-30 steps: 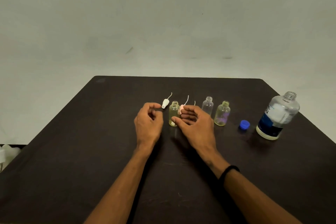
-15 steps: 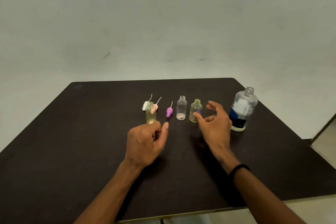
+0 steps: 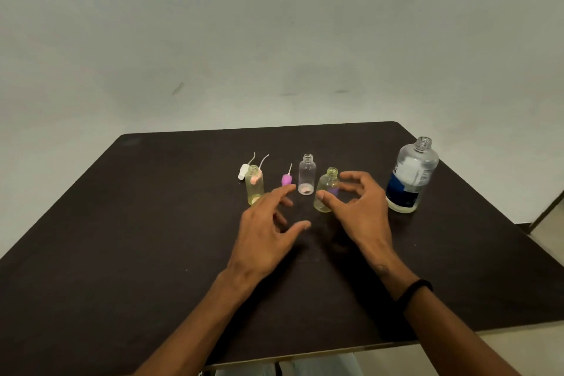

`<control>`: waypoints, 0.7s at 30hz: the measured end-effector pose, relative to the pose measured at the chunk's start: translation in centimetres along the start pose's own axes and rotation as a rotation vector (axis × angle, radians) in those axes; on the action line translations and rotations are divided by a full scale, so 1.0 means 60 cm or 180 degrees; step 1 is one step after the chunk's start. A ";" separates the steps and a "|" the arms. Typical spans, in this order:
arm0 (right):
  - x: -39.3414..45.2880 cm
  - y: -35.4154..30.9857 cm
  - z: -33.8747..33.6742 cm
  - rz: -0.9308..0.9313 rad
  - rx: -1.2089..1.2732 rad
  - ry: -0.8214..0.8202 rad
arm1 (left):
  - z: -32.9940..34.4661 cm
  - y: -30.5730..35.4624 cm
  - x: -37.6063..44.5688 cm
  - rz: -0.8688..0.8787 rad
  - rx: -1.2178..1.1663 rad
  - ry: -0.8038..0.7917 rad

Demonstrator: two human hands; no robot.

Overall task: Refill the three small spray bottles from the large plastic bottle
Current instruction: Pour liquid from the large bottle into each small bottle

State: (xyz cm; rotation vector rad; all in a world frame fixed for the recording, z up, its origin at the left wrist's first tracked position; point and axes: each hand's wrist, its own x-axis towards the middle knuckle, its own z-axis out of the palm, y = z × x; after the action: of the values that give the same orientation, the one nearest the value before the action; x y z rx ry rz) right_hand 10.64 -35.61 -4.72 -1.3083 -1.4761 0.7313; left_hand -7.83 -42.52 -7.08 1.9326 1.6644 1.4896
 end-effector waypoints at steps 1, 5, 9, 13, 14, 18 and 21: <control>-0.009 -0.002 -0.005 -0.0003 -0.0014 -0.0138 | 0.010 0.009 0.001 0.0002 -0.0045 -0.0155; -0.029 -0.007 -0.017 0.0021 -0.0190 -0.0556 | 0.042 0.045 0.011 0.0047 -0.0421 -0.0311; -0.042 -0.009 -0.044 -0.0036 -0.0087 -0.0548 | 0.056 0.038 0.028 -0.0092 -0.0513 -0.0334; -0.045 0.007 -0.091 -0.0857 -0.0116 0.1046 | 0.061 0.037 0.048 -0.0172 -0.0730 -0.0346; -0.037 0.013 -0.104 -0.0848 -0.0134 0.1336 | 0.063 0.038 0.051 -0.0277 -0.0940 -0.0385; 0.012 0.036 -0.136 -0.0195 -0.0222 0.1403 | 0.069 0.030 0.055 -0.0602 -0.1528 -0.0563; 0.038 0.043 -0.141 -0.0009 -0.0157 0.0995 | 0.069 0.027 0.054 -0.0741 -0.1740 -0.0577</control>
State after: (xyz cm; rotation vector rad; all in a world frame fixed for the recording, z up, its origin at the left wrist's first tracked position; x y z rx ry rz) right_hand 19.63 -34.24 -3.65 -1.3876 -1.2493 0.4652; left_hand -4.10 -38.60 -6.14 1.4753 1.1929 1.4357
